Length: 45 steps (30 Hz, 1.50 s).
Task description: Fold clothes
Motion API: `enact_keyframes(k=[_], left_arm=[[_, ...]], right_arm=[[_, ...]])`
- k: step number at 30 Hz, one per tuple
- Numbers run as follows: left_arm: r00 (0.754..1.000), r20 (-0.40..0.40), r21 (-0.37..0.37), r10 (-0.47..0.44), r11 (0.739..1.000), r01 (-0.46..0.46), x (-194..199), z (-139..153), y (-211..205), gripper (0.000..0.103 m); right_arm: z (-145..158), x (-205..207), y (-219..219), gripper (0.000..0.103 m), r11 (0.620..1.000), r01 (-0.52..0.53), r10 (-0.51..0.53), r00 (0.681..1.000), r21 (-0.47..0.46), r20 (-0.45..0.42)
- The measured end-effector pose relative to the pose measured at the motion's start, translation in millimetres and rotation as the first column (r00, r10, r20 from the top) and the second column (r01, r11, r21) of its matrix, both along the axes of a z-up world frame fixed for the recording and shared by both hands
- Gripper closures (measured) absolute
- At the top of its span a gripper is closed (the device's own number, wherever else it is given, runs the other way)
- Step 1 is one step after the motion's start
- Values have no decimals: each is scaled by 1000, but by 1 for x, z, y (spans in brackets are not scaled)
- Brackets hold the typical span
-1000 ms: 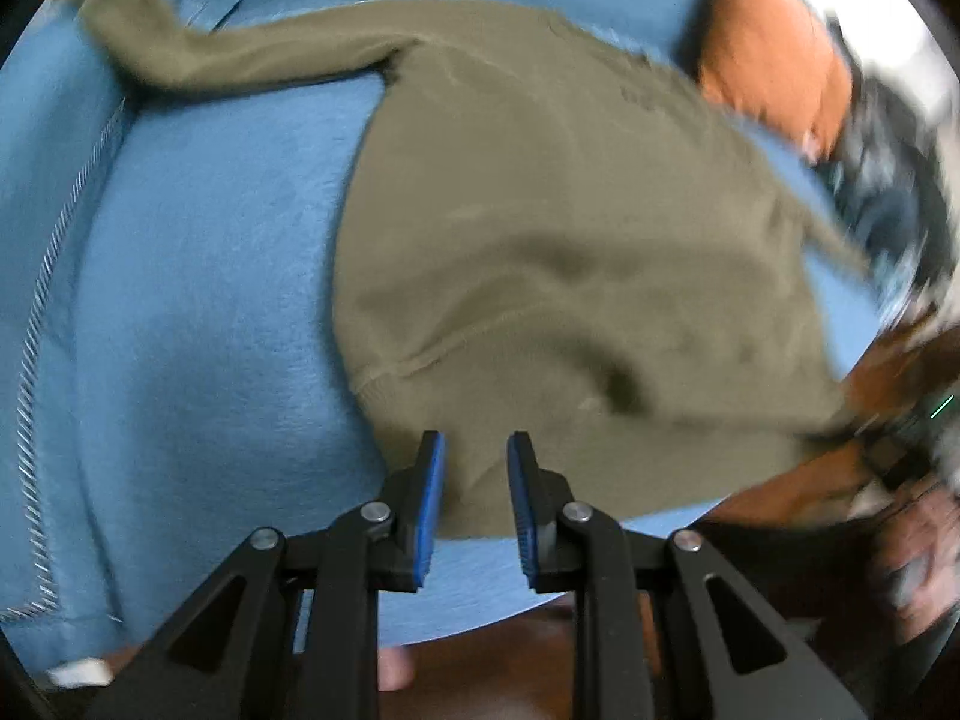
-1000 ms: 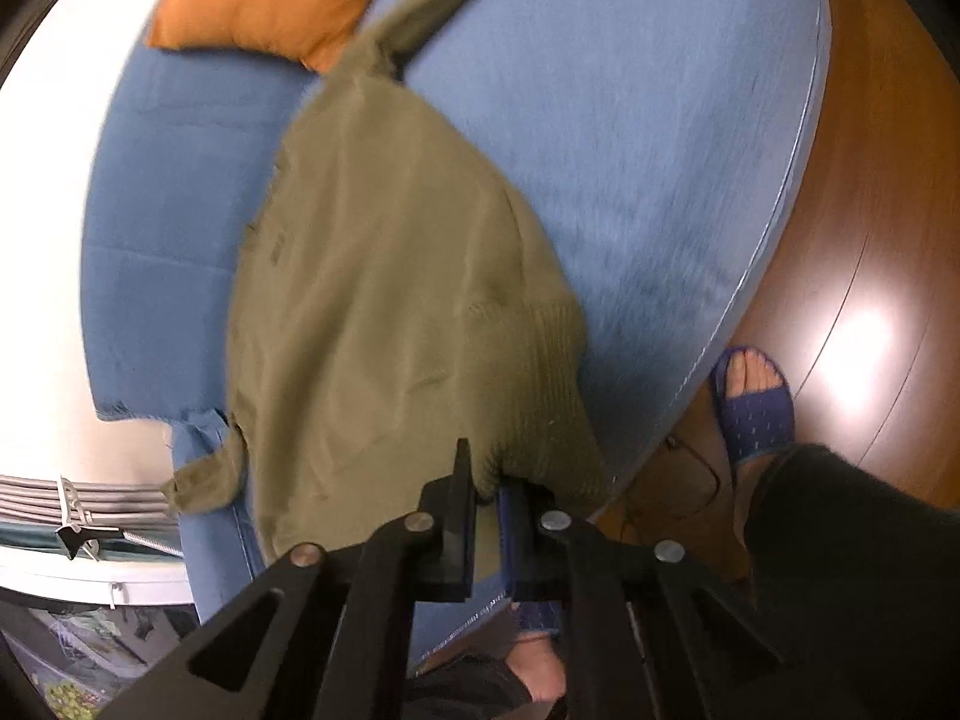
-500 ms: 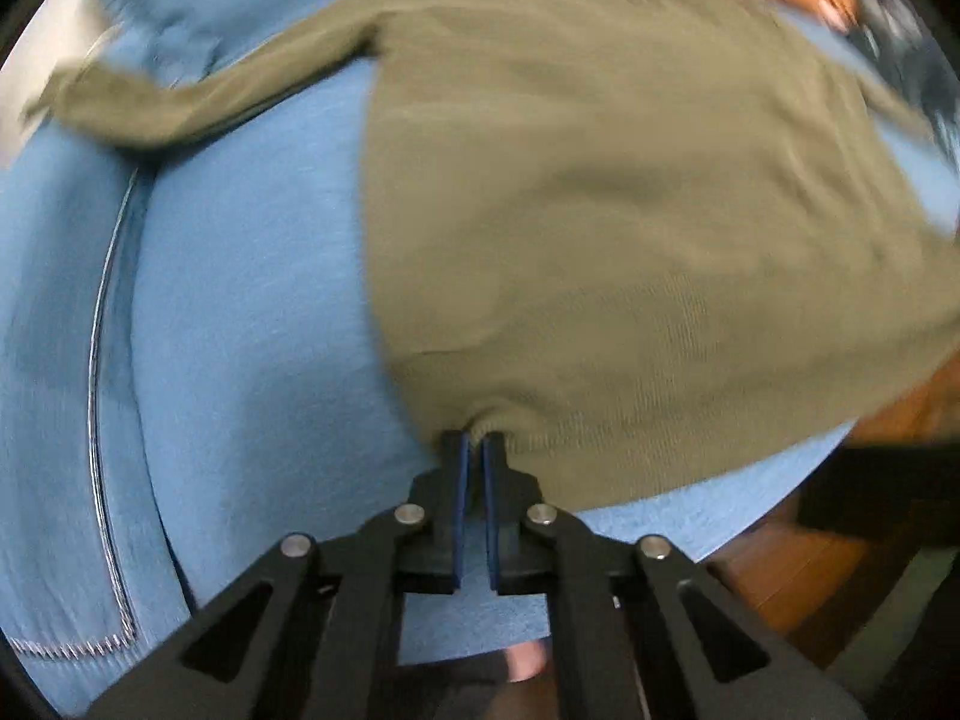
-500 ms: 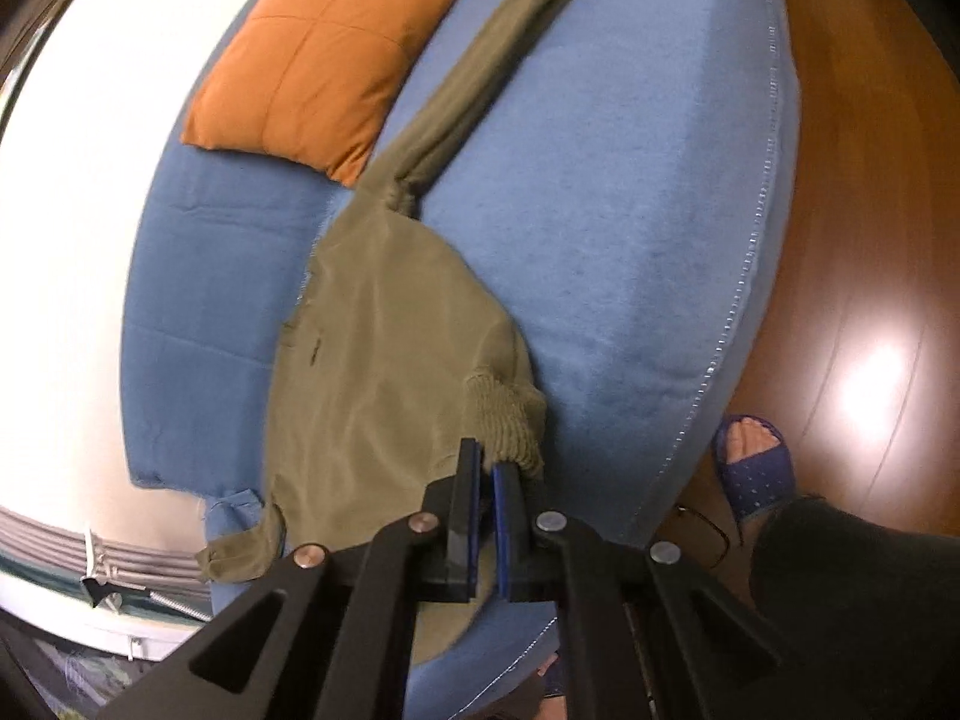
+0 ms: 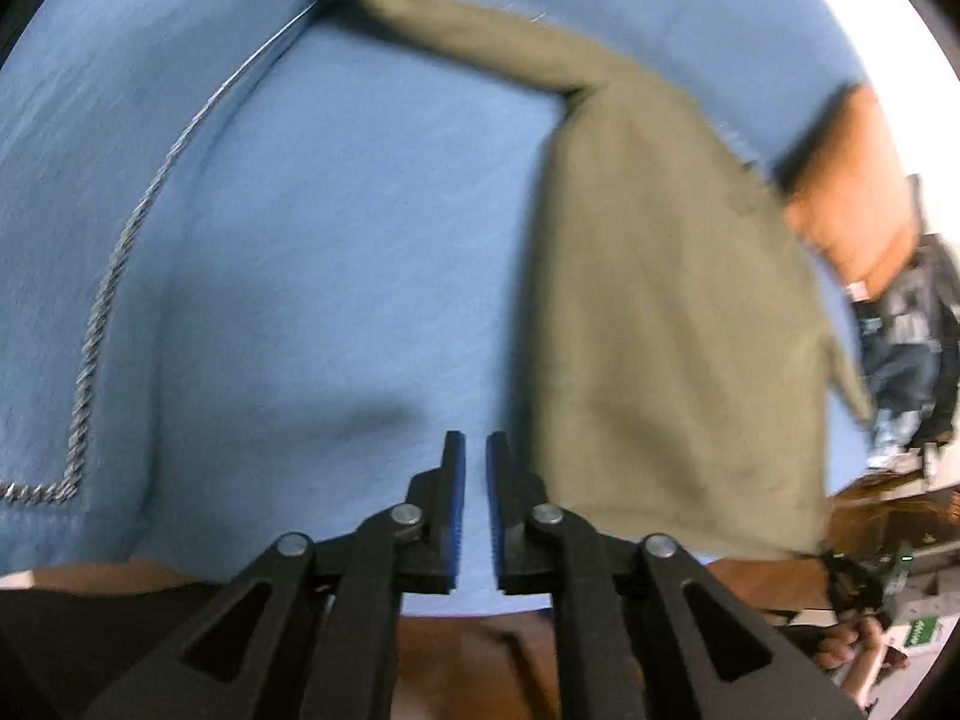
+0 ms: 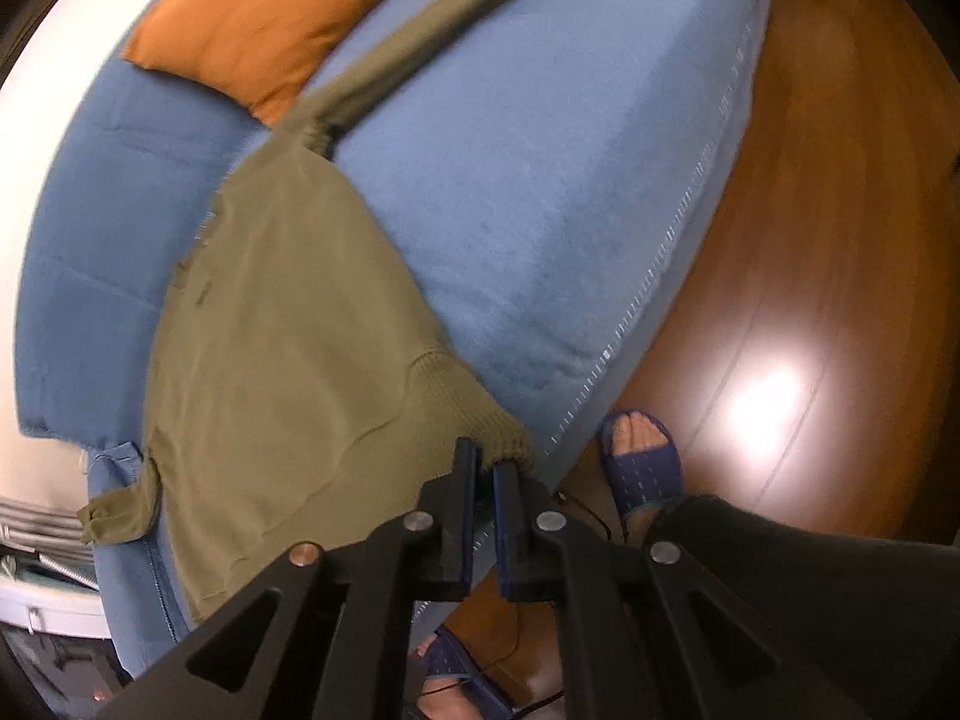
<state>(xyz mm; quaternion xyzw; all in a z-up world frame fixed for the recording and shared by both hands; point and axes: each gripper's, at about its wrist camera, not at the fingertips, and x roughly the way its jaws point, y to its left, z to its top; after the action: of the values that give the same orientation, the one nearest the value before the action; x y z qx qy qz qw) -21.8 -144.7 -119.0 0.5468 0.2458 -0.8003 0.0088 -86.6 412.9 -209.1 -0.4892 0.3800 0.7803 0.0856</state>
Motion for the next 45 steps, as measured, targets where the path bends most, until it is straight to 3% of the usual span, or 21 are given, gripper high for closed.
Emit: enact_keyframes(k=[1, 2, 9, 14, 15, 16, 17, 18, 22, 27, 29, 31, 36, 38, 40, 41, 45], left_arm=[[1000, -13, 18, -9, 1000, 10, -3, 2, 3, 77], [1000, 2, 27, -12, 1000, 12, -7, -2, 6, 74], [997, 81, 59, -13, 998, 8, -24, -20, 17, 74], [991, 130, 70, -29, 997, 20, -27, -37, 20, 74], [989, 141, 67, -42, 997, 33, -26, -40, 23, 76], [987, 150, 62, -54, 997, 45, -25, -42, 25, 85], [989, 138, 45, -59, 998, 53, -23, -38, 25, 98], [990, 125, 29, -62, 998, 58, -20, -35, 24, 98], [994, 101, 35, 38, 999, -41, -2, -26, 0, 98], [986, 158, 91, 61, 993, -76, -3, -41, -7, 93], [988, 139, 101, 62, 992, -77, -5, -38, -7, 87], [990, 130, 111, 48, 992, -63, -8, -38, -4, 85], [987, 160, 89, 24, 995, -39, -13, -45, 2, 84], [986, 162, 87, 28, 995, -43, -12, -45, 1, 84], [986, 161, 86, 33, 995, -47, -10, -45, -1, 84], [986, 162, 89, 34, 995, -49, -10, -45, -2, 84], [987, 159, 100, 31, 994, -47, -7, -46, -4, 84]], right_arm=[[4, 1, 0, 98, 1000, -7, 7, 1000, 8, -16], [7, 1, -1, 98, 1000, -14, 15, 1000, 19, -24], [15, 12, -6, 97, 997, -60, 61, 998, 54, -16], [11, 13, 0, 83, 997, -31, 30, 999, 67, 15], [10, 12, 1, 75, 997, -26, 25, 1000, 67, 17], [8, 11, 3, 68, 998, -21, 20, 1000, 66, 20], [7, 10, 4, 66, 998, -16, 15, 1000, 65, 22], [6, 8, 6, 65, 998, -12, 10, 1000, 65, 24], [-10, -10, 5, 65, 999, -24, 23, 999, 23, 48], [-26, -20, -9, 65, 996, -88, 89, 992, -15, 93], [-27, -20, -10, 70, 996, -94, 94, 991, -8, 100], [-26, -17, -6, 89, 997, -76, 75, 992, -1, 97], [-10, -5, 5, 89, 999, -27, 26, 999, 26, 38], [0, -2, 7, 81, 999, -16, 15, 1000, 41, 3], [2, -2, 8, 43, 1000, -10, 10, 1000, 30, -14], [0, -3, 8, 36, 1000, -11, 11, 1000, 19, -9], [-15, -13, 5, 34, 998, -61, 62, 998, -33, 29]])
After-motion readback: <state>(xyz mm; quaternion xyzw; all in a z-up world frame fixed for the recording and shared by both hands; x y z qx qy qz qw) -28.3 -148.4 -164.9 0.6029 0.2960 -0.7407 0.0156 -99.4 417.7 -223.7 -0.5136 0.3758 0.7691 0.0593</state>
